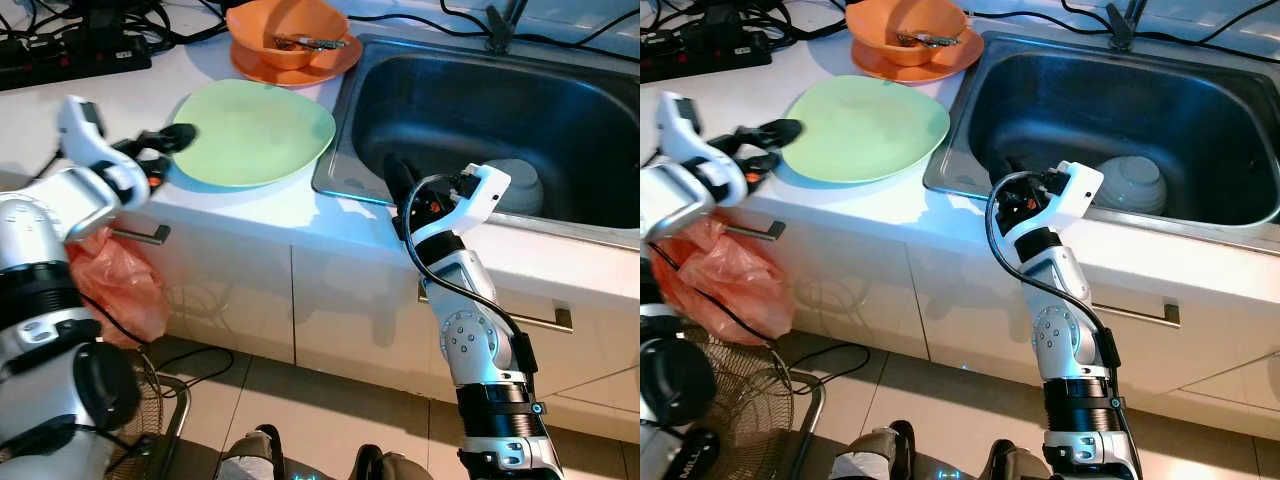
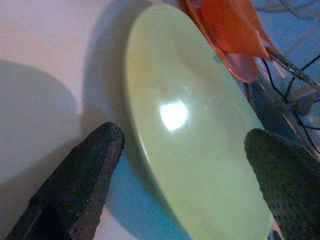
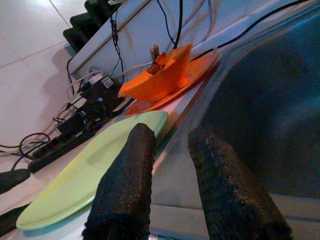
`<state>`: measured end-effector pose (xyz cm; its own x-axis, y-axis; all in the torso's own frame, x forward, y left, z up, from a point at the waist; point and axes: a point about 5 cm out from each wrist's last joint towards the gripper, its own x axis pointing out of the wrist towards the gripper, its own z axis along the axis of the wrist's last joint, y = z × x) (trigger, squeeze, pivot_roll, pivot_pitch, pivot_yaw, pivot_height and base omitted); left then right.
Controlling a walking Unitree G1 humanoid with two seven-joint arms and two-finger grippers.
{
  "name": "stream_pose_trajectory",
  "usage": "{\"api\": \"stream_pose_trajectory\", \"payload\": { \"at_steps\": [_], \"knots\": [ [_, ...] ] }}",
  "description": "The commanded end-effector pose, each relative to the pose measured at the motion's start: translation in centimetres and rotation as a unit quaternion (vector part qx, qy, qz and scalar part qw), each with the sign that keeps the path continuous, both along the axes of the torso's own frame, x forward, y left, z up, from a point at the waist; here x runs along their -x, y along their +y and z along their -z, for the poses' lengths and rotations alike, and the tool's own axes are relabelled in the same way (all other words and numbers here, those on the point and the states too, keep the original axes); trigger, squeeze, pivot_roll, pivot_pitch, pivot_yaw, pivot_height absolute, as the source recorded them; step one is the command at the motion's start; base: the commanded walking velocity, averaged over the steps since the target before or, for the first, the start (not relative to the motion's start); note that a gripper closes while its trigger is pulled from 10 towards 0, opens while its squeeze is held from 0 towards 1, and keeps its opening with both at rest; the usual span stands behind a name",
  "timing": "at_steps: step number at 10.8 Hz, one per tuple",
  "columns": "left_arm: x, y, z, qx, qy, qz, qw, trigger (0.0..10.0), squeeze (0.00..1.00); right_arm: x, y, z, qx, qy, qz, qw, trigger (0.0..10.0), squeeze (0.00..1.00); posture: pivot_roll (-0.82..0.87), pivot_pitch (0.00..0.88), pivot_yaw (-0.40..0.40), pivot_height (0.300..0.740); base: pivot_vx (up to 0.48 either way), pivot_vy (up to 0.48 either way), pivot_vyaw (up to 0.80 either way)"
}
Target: Kitchen organization
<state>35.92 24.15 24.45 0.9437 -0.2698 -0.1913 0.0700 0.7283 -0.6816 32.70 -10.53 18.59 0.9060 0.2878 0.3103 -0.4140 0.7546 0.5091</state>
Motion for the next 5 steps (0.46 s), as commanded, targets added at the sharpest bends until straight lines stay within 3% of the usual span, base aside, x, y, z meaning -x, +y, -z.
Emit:
{"api": "stream_pose_trajectory", "payload": {
  "at_steps": [1, 5],
  "knots": [
    [0.1, -0.8, 2.6, 0.000, 0.065, 0.016, 0.998, 10.0, 0.00, 0.1, -0.1, 0.2, 0.004, 0.005, 0.004, 1.000, 10.0, 0.00, 0.14, 0.170, 0.016, 0.740, 0.000, 0.000, 0.00],
    [-0.5, -2.8, 3.1, 0.013, 0.078, 0.025, 0.997, 10.0, 0.00, 0.2, 0.0, 0.3, -0.001, 0.006, 0.008, 1.000, 10.0, 0.00, 0.13, 0.175, 0.027, 0.740, 0.000, 0.000, 0.00]
  ]
}}
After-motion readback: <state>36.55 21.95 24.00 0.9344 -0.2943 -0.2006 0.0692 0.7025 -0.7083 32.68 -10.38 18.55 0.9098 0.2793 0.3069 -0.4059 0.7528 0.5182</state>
